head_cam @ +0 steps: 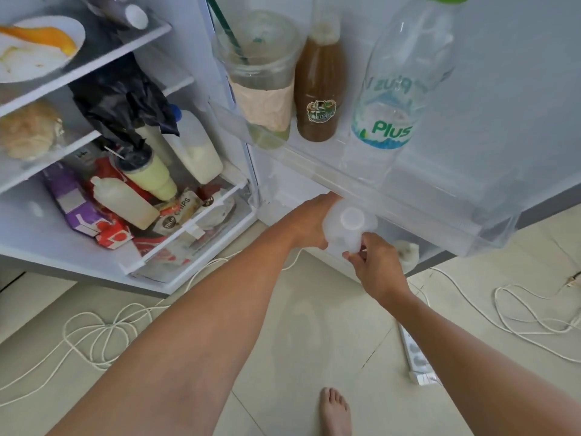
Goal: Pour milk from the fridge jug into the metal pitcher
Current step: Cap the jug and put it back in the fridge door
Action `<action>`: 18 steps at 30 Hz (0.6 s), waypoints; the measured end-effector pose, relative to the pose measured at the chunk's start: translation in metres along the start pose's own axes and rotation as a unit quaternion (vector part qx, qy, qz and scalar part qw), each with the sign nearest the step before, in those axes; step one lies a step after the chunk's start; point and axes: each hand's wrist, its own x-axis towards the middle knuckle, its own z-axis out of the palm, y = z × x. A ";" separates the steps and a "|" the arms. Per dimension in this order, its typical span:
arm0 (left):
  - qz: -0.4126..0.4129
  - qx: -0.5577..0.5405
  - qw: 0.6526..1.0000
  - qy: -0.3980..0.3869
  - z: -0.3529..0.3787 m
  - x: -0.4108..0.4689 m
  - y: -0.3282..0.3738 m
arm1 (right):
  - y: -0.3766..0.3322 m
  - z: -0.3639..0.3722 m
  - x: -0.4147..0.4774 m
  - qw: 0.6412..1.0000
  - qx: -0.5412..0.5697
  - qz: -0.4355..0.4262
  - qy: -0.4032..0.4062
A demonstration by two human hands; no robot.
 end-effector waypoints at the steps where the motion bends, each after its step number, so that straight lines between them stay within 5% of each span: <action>1: -0.004 0.003 1.000 -0.007 0.000 0.005 0.002 | 0.002 -0.001 0.006 1.000 -0.004 0.010 -0.005; 18: -0.057 0.006 0.998 -0.041 0.019 0.045 0.000 | 0.010 0.006 0.034 0.992 0.012 0.121 -0.026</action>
